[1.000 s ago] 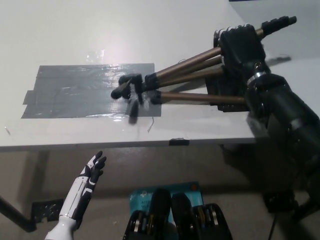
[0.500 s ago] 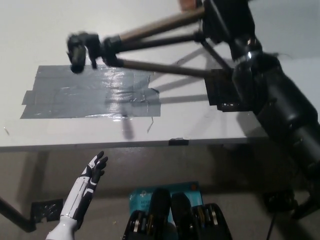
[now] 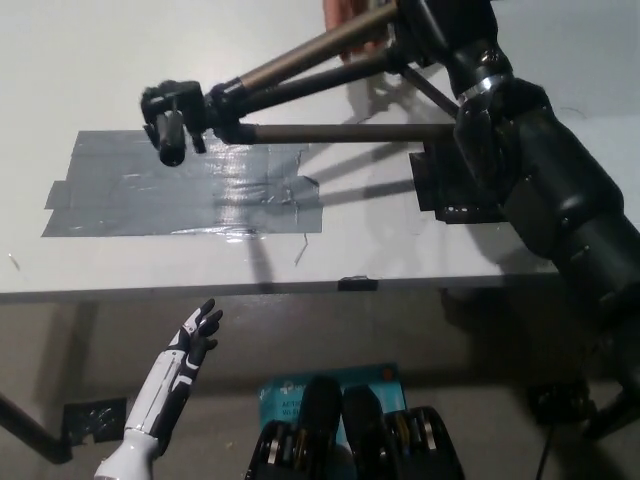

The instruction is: A tripod is kept on the middle of the desk infront of the robot and the robot grabs one of its legs to pick it up and hands it to a person

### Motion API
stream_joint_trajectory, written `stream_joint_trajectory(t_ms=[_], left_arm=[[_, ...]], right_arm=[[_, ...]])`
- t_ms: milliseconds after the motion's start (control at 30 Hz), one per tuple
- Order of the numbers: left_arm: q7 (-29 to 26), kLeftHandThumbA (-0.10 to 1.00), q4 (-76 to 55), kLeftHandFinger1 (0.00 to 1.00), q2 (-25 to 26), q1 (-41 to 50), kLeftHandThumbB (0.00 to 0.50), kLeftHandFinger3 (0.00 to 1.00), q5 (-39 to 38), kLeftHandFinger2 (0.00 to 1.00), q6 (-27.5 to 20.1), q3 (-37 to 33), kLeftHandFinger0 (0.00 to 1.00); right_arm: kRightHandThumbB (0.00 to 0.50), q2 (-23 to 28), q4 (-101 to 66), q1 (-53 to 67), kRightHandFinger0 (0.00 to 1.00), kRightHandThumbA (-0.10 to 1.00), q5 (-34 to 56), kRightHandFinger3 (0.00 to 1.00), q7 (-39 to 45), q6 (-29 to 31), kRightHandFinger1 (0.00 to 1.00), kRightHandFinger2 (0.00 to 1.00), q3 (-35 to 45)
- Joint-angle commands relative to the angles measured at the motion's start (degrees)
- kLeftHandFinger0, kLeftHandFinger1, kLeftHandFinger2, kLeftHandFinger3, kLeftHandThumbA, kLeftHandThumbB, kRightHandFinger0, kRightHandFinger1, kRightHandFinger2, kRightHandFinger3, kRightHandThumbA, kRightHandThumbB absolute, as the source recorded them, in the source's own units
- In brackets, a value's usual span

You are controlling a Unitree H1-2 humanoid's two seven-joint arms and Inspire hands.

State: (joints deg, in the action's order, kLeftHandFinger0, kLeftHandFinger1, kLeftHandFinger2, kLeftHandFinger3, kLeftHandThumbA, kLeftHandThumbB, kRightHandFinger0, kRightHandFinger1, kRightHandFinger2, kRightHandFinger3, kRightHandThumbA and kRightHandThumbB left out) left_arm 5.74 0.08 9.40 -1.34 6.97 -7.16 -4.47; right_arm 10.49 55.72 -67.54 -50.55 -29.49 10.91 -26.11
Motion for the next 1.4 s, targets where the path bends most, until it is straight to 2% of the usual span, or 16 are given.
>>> stream_joint_trajectory(t_ms=[0, 233, 467, 500, 533, 567, 600, 633, 667, 700, 767, 967, 1033, 1167, 1300, 1367], left_arm=[[1.03, 1.0, -1.7, 1.0, 1.0, -0.57, 0.152, 1.0, 0.38, 1.0, 0.22, -0.4, 0.95], [1.46, 1.0, -1.69, 1.0, 1.26, -0.76, 0.145, 1.0, 0.02, 0.98, 0.3, -0.49, 0.93], [1.49, 1.0, -1.59, 0.97, 1.28, -0.87, 0.142, 1.0, 0.28, 0.95, -0.2, -0.61, 0.89], [1.57, 1.0, -1.6, 0.97, 1.32, -0.88, 0.142, 1.0, 0.27, 0.95, -0.22, -0.62, 0.88], [1.62, 1.0, -1.64, 0.97, 1.34, -0.88, 0.137, 1.0, 0.27, 0.95, -0.2, -0.64, 0.88], [1.7, 1.0, -1.57, 0.96, 1.32, -1.04, 0.142, 1.0, 0.26, 0.95, -0.18, -0.72, 0.87], [1.71, 1.0, -1.54, 0.96, 1.3, -1.09, 0.143, 1.0, 0.26, 0.95, -0.18, -0.74, 0.87], [1.71, 1.0, -1.58, 0.96, 1.32, -1.11, 0.148, 1.0, 0.44, 0.94, -0.13, -0.8, 0.86], [1.67, 1.0, -1.66, 0.95, 1.33, -1.1, 0.149, 1.0, 0.67, 0.94, -0.09, -0.84, 0.86], [1.66, 1.0, -1.68, 0.95, 1.4, -1.03, 0.15, 1.0, 0.86, 0.94, -0.11, -0.9, 0.85], [1.77, 1.0, -1.56, 0.95, 1.54, -1.06, 0.142, 1.0, 0.93, 0.94, -0.24, -1.0, 0.85], [2.05, 1.0, -1.23, 0.95, 1.72, -1.17, 0.138, 1.0, 0.34, 0.94, -0.49, -0.92, 0.84], [2.14, 1.0, -1.53, 0.95, 1.74, -1.05, 0.141, 1.0, 0.2, 0.94, -0.02, -0.85, 0.85], [2.16, 1.0, -1.34, 0.95, 1.71, -1.09, 0.125, 1.0, 0.02, 0.95, -0.46, -0.85, 0.85], [1.93, 1.0, -1.15, 0.96, 1.7, -1.35, 0.12, 1.0, 0.05, 0.97, -0.76, -0.69, 0.86], [1.27, 1.0, -0.51, 0.99, 1.58, -1.46, 0.117, 1.0, 0.65, 1.0, -1.68, -0.57, 0.88]], right_arm=[[0.182, -1.46, 2.21, -6.87, 0.0, -0.1, 0.59, 0.82, -3.91, 0.77, 0.29, 0.78, -0.16], [0.176, -2.8, 7.37, -7.43, 0.0, -0.1, 1.03, 0.87, -5.23, 0.48, 0.41, 0.86, -1.04], [0.177, -3.56, 9.17, -7.79, 0.0, -0.1, 2.03, 0.84, -5.75, -0.06, 0.42, 0.86, -0.62], [0.181, -3.61, 9.08, -7.73, 0.0, -0.1, 2.18, 0.79, -5.71, -0.3, 0.42, 0.83, -0.49], [0.212, -3.63, 8.82, -7.65, 0.02, 0.02, 2.42, 0.79, -4.99, -0.59, 0.42, 0.8, -0.33], [0.265, -3.36, 7.37, -7.45, 0.17, 0.22, 3.46, 0.92, -0.46, -1.41, 0.58, 0.91, 0.1], [0.276, -3.27, 7.06, -7.42, 0.23, 0.33, 3.66, 0.87, 0.53, -1.54, 0.58, 0.82, 0.17], [0.404, -1.89, 1.35, -6.5, 0.99, 0.59, 7.41, 1.0, 14.87, -1.97, 1.0, 1.0, 0.73], [0.491, -1.01, -3.22, -5.52, 1.0, 0.62, 10.42, 1.0, 23.73, -3.18, 1.0, 1.0, 1.18], [0.5, -0.57, -6.52, -4.68, 1.0, 0.62, 12.68, 1.0, 28.81, -4.61, 1.0, 1.0, 1.57], [0.5, 0.13, -11.79, -3.25, 1.0, 0.6, 16.54, 1.0, 36.23, -7.15, 1.0, 1.0, 2.18], [0.5, 5.51, -32.55, 1.02, 1.0, 0.78, 29.83, 1.0, 58.43, -19.09, 1.0, 1.0, 1.32], [0.5, 8.1, -38.2, 1.55, 1.0, 0.77, 36.85, 1.0, 64.5, -22.44, 1.0, 1.0, 1.62], [0.5, 11.83, -47.72, 2.51, 1.0, 0.71, 49.04, 1.0, 70.18, -28.25, 1.0, 1.0, 3.66], [0.5, 15.74, -61.74, 5.26, 1.0, 0.77, 57.01, 1.0, 66.73, -31.41, 1.0, 1.0, 6.84], [0.5, 20.82, -76.22, 8.94, 1.0, 0.86, 63.77, 1.0, 61.34, -32.62, 1.0, 1.0, 10.21]])
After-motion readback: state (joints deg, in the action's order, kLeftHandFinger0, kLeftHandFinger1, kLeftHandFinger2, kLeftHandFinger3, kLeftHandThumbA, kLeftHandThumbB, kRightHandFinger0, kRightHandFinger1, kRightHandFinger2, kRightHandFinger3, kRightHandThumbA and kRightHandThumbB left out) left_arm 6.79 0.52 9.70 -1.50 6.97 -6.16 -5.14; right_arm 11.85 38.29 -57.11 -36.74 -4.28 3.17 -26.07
